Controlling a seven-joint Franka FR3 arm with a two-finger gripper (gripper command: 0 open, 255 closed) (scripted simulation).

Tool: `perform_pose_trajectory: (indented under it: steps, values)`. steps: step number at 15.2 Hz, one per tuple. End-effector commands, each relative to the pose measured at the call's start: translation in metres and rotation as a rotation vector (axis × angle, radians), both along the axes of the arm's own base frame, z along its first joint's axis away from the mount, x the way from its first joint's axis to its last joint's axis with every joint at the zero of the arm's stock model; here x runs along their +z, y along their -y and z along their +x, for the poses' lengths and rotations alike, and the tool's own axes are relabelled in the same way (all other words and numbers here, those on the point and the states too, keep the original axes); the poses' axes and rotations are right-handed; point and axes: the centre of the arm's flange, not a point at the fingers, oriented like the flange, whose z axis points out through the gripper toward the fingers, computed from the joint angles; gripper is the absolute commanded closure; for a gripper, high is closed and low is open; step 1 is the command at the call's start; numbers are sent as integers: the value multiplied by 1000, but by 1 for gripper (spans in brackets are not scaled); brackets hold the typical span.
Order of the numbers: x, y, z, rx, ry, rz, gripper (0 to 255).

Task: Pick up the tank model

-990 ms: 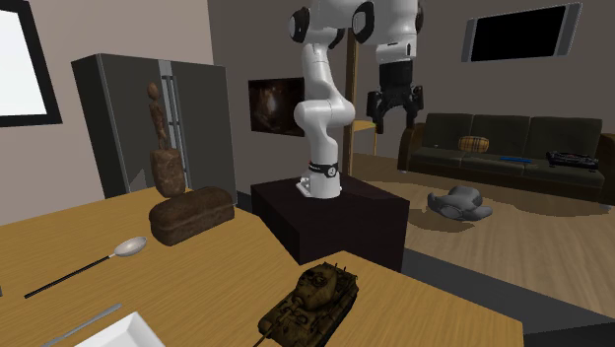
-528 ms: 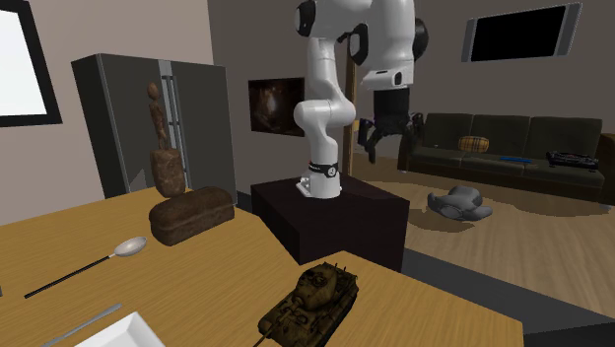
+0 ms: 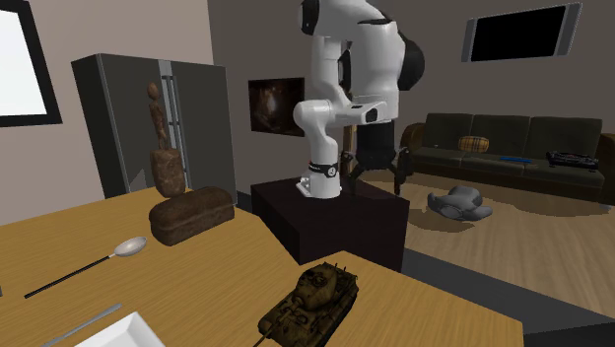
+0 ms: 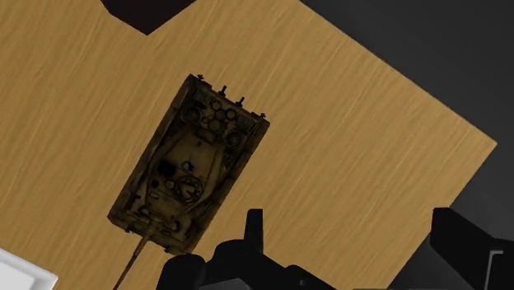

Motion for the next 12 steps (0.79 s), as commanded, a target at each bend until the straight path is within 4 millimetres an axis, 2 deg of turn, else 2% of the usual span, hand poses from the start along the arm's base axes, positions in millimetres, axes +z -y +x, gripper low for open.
perform_pose_trajectory:
  steps: [1,7,12]
  values:
    - [-18,22,6,-56,-5,-3,0]
    - [-69,80,15,-218,-21,-7,0]
    - [-112,130,14,-353,-34,-11,0]
